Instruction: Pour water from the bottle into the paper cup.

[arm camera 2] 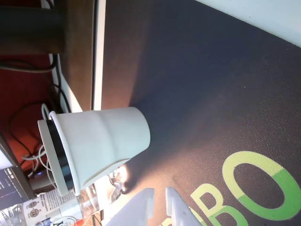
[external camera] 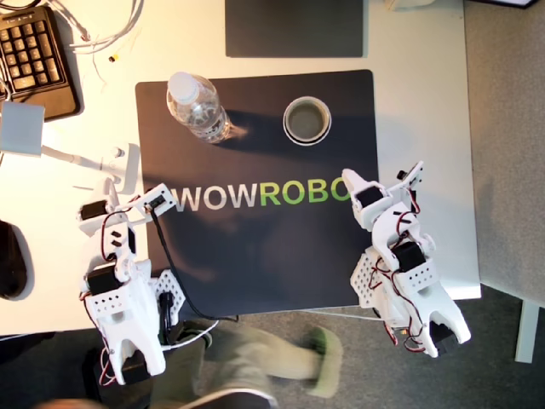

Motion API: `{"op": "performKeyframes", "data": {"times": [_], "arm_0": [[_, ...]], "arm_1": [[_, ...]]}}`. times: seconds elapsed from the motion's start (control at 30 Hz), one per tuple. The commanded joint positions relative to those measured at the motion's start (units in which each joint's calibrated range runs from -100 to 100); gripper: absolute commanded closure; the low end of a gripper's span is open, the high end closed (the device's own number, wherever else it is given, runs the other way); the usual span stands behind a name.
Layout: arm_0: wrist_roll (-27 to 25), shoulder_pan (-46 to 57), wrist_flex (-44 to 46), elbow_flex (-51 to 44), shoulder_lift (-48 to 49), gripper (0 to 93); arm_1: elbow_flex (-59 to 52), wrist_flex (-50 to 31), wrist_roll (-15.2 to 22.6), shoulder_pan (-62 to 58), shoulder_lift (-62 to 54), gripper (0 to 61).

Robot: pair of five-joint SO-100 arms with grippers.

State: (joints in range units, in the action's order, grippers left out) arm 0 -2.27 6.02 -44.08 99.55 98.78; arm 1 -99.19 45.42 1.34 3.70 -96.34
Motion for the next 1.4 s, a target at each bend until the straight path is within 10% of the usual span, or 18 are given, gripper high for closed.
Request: {"op": "performKeyframes", "data": {"times": [0.0, 0.2, 0.5, 0.77, 0.9, 1.1, 1.37], "arm_0": [[0.3, 0.4, -0.2, 0.4, 1.0, 92.7], [-3.4, -3.4, 3.1, 0.0, -2.8, 92.7], [-27.1, 17.9, 23.0, -31.4, -49.3, 91.3], [-41.2, 39.7, 56.5, -21.2, -61.7, 62.4], [-43.3, 42.0, 78.8, -9.6, -65.4, 32.2], [-43.3, 42.7, 94.0, -4.2, -71.2, 15.8], [-43.8, 43.8, 100.7, -13.4, -86.2, 15.5]], "arm_1": [[-0.7, 0.2, -0.5, 0.5, -0.9, 57.2], [-0.7, 0.2, -0.5, 0.5, -0.9, 57.2], [-0.7, 0.2, -0.5, 0.5, -0.9, 57.2], [-0.7, -3.6, 4.6, -0.2, 2.8, 57.2], [-0.4, -44.5, 14.1, -10.0, 35.5, 58.3], [0.2, -114.5, 30.8, -13.8, 84.4, 57.0], [3.3, -127.9, 43.4, -5.5, 113.9, 57.6]]}}
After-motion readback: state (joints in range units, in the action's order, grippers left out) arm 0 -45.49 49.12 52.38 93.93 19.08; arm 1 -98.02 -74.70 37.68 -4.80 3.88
